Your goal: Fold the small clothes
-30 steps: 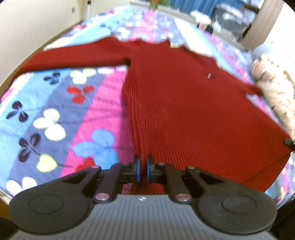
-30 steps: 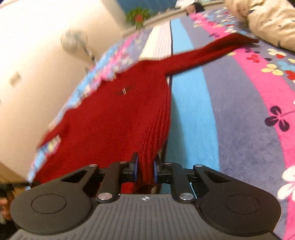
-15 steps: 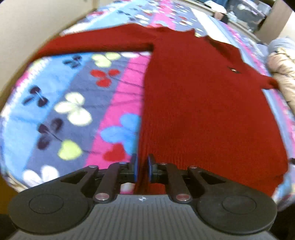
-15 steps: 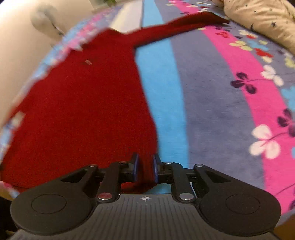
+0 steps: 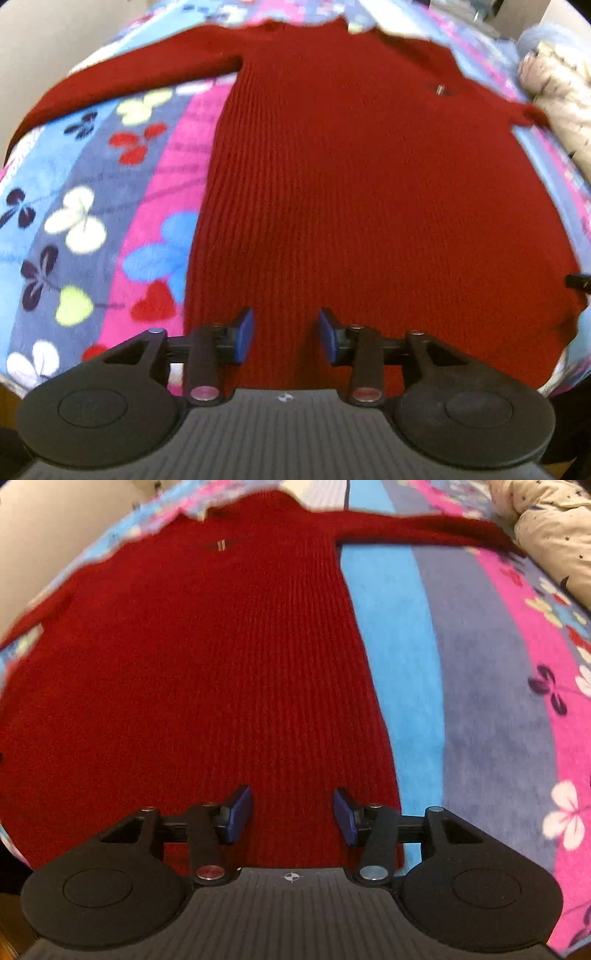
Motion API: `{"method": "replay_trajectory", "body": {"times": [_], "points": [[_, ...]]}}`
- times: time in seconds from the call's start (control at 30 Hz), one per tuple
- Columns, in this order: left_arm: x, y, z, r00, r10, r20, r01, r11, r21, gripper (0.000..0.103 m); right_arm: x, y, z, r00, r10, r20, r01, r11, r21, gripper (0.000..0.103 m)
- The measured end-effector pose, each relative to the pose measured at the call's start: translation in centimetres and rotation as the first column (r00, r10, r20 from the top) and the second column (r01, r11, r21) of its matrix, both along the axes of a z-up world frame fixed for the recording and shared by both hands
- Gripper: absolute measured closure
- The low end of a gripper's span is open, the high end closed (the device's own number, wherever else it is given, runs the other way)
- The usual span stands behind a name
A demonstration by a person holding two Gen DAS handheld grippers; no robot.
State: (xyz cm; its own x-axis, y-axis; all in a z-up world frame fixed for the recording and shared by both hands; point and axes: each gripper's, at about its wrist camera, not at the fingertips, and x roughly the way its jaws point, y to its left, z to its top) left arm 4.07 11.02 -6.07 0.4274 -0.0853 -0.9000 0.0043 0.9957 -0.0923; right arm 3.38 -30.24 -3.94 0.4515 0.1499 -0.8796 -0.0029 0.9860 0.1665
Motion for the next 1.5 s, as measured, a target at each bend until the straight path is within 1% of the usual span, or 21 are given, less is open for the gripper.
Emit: {"method": "replay_trajectory", "body": {"times": [0.07,0.23,0.27,0.33,0.37,0.43,0.57,0.7,0.8,0.87,0.93,1.07,1.17,1.27,1.3,1.33,1.37,1.4,1.43,1.47,1.5], "points": [[-0.2,0.0,0.5,0.999,0.019,0.031,-0.019,1.000,-0.010,0.050,-0.1,-0.7,0.8,0.998,-0.050,0.029,0.049,0.998,0.032,0.051],[0.2,-0.6,0.9,0.998,0.026,0.060,-0.025,1.000,-0.008,0.050,-0.2,-1.6,2.2,0.986,-0.122,0.115,0.118,0.992,0.034,0.053],[0.3,-0.7,1.1,0.997,0.025,0.070,-0.025,1.000,-0.004,0.050,-0.2,-1.5,2.3,0.985,-0.123,0.121,0.120,0.992,0.033,0.056],[0.5,-0.9,1.3,0.996,0.023,0.085,-0.024,1.000,0.001,0.050,-0.1,-2.3,2.1,0.985,-0.119,0.126,0.115,0.993,0.035,0.066],[0.4,-0.9,1.4,0.996,0.024,0.090,-0.024,1.000,-0.002,0.050,0.0,-2.1,2.1,0.985,-0.114,0.132,0.110,0.993,0.033,0.067],[0.4,-0.9,1.5,0.995,0.024,0.099,-0.024,1.000,-0.006,0.050,-0.4,-1.6,2.4,0.983,-0.105,0.148,0.102,0.994,0.023,0.074],[0.3,-1.2,2.2,0.989,0.018,0.144,-0.022,0.999,0.026,0.050,-0.4,-1.3,2.5,0.982,-0.107,0.157,0.102,0.994,0.040,0.079],[0.2,-1.3,3.9,0.970,0.024,0.242,-0.046,0.995,0.088,0.050,-0.4,-0.8,2.8,0.981,-0.102,0.163,0.095,0.994,0.052,0.082],[0.3,-1.1,5.6,0.942,0.031,0.333,-0.078,0.989,0.129,0.050,-0.1,-0.3,2.9,0.982,-0.090,0.168,0.083,0.995,0.052,0.087],[0.9,-0.8,6.7,0.925,0.043,0.378,-0.103,0.985,0.140,0.050,0.0,0.1,3.0,0.981,-0.086,0.175,0.079,0.996,0.048,0.087],[1.9,-0.2,8.0,0.910,0.058,0.411,-0.118,0.986,0.122,0.049,0.3,0.4,3.1,0.979,-0.083,0.184,0.076,0.996,0.048,0.086],[5.1,0.6,10.6,0.878,0.041,0.478,-0.121,0.983,0.137,0.043,0.7,0.7,3.2,0.975,-0.096,0.198,0.095,0.995,0.012,0.086],[8.0,1.1,11.4,0.857,0.001,0.515,-0.116,0.975,0.192,0.040,1.1,1.2,3.0,0.977,-0.098,0.189,0.106,0.994,-0.033,0.085],[9.9,2.4,10.3,0.831,-0.006,0.556,-0.150,0.961,0.234,0.040,1.5,1.5,3.0,0.977,-0.099,0.189,0.108,0.994,-0.035,0.082],[10.4,3.0,9.4,0.831,0.005,0.556,-0.165,0.957,0.238,0.040,1.6,1.6,3.0,0.977,-0.097,0.191,0.106,0.994,-0.038,0.076],[10.8,3.7,8.3,0.842,0.025,0.539,-0.175,0.958,0.228,0.040,1.7,1.9,3.0,0.976,-0.093,0.195,0.104,0.994,-0.043,0.069],[11.5,4.4,7.2,0.873,0.057,0.485,-0.182,0.960,0.214,0.040,1.7,2.0,3.0,0.976,-0.088,0.200,0.100,0.994,-0.046,0.065],[12.4,5.2,6.6,0.896,0.107,0.431,-0.207,0.959,0.193,0.042,1.8,2.2,3.1,0.975,-0.083,0.206,0.095,0.994,-0.050,0.060],[12.6,5.9,6.7,0.888,0.146,0.437,-0.228,0.963,0.142,0.042,2.0,2.4,3.1,0.974,-0.077,0.214,0.092,0.994,-0.058,0.059],[12.9,6.4,6.8,0.880,0.164,0.445,-0.238,0.964,0.115,0.042,2.1,2.5,3.2,0.972,-0.074,0.222,0.091,0.994,-0.065,0.059],[13.3,6.7,6.9,0.876,0.172,0.451,-0.249,0.961,0.117,0.042,2.3,2.7,3.3,0.970,-0.073,0.232,0.093,0.993,-0.074,0.059]]}}
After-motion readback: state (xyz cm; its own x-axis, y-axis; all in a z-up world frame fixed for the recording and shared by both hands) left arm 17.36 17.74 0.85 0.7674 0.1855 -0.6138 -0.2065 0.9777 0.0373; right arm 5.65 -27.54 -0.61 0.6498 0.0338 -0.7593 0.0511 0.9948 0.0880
